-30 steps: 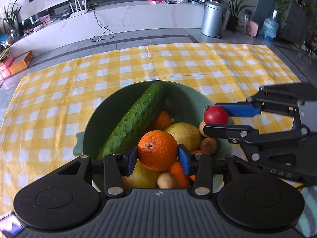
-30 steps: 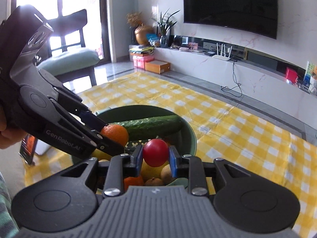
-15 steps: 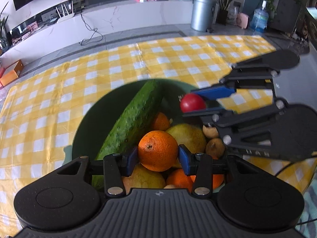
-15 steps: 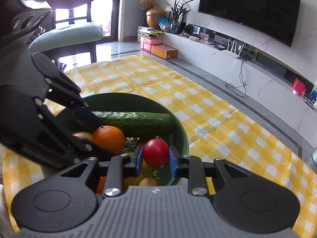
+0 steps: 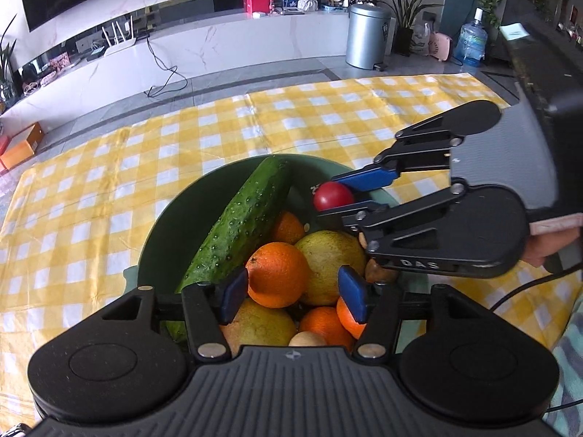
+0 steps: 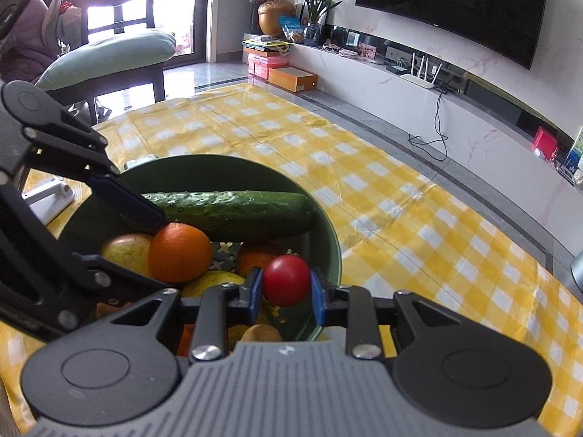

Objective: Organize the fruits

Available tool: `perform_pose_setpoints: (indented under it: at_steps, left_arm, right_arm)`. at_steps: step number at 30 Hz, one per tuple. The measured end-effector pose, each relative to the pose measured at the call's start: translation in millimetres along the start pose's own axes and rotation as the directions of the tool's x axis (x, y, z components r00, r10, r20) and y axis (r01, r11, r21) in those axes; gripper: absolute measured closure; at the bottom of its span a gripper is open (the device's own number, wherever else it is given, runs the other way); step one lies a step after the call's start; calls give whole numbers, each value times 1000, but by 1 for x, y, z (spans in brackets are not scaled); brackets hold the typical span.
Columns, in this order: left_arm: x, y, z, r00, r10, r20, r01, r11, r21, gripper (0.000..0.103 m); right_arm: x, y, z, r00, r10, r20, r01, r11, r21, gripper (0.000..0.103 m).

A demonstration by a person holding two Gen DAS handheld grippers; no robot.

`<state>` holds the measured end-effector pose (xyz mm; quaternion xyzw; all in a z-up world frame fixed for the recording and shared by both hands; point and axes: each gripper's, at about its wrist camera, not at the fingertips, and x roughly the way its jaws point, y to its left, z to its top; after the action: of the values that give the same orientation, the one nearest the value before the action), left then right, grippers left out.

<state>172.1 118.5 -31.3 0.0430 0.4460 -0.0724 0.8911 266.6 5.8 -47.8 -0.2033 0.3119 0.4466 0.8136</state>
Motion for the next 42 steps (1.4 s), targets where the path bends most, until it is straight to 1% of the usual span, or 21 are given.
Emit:
perform_pose_setpoints:
  at_steps: [9,13,16,17,18,20,22,24,25,27,30,32,34,36,37,42]
  left_arm:
    - [-22,-4,0,1000,27,16,-27,1000,-9,35]
    - [-44,-11,2,997,63,50,-63,998,2,35]
    - [-70,-20,6,990,99,103,-101,995,18,35]
    - [-80,-24,8,986,112,126,-115,993,19,35]
    - [-90,-28,9,980,128,153,-132,991,18,33]
    - [-112,-37,9,964,163,208,-168,986,7,28]
    - [-133,-48,8,944,199,262,-204,979,-7,25]
    - [-153,-60,4,924,229,307,-234,972,-23,18]
    - [-162,-65,2,913,242,329,-245,969,-33,17]
    - [-179,-78,-5,890,267,371,-264,963,-60,11]
    - [-196,-96,-15,855,334,396,-314,942,-117,9]
    - [-202,-107,-22,837,374,400,-338,927,-160,9]
    - [-205,-115,-31,822,393,413,-341,920,-195,9]
    - [-206,-123,-40,817,396,418,-334,917,-217,8]
    - [-205,-125,-46,819,392,418,-327,919,-222,8]
    - [-189,-131,-67,841,389,375,-309,916,-257,8]
  right_arm:
    - [-8,1,4,1000,-6,-14,6,1000,26,77]
    - [-32,1,11,1000,-9,12,8,999,46,77]
    - [-63,0,20,998,-25,50,21,997,74,77]
    - [-75,0,22,997,-30,65,24,996,91,76]
    - [-90,-1,24,996,-37,84,28,993,112,68]
    - [-119,0,26,991,-58,124,40,988,149,60]
    - [-148,2,26,984,-82,158,53,983,178,58]
    - [-176,6,23,976,-113,186,72,975,212,47]
    - [-190,9,21,971,-130,202,82,970,230,45]
    - [-216,14,13,962,-150,229,86,960,266,36]
    - [-247,24,-3,950,-174,260,84,942,324,26]
    - [-264,35,-16,940,-199,276,94,931,352,21]
    - [-278,47,-30,929,-229,291,111,922,370,19]
    - [-288,57,-43,920,-250,303,119,913,391,17]
    - [-291,61,-51,915,-257,312,118,908,402,16]
    - [-300,85,-80,889,-306,341,141,890,433,13]
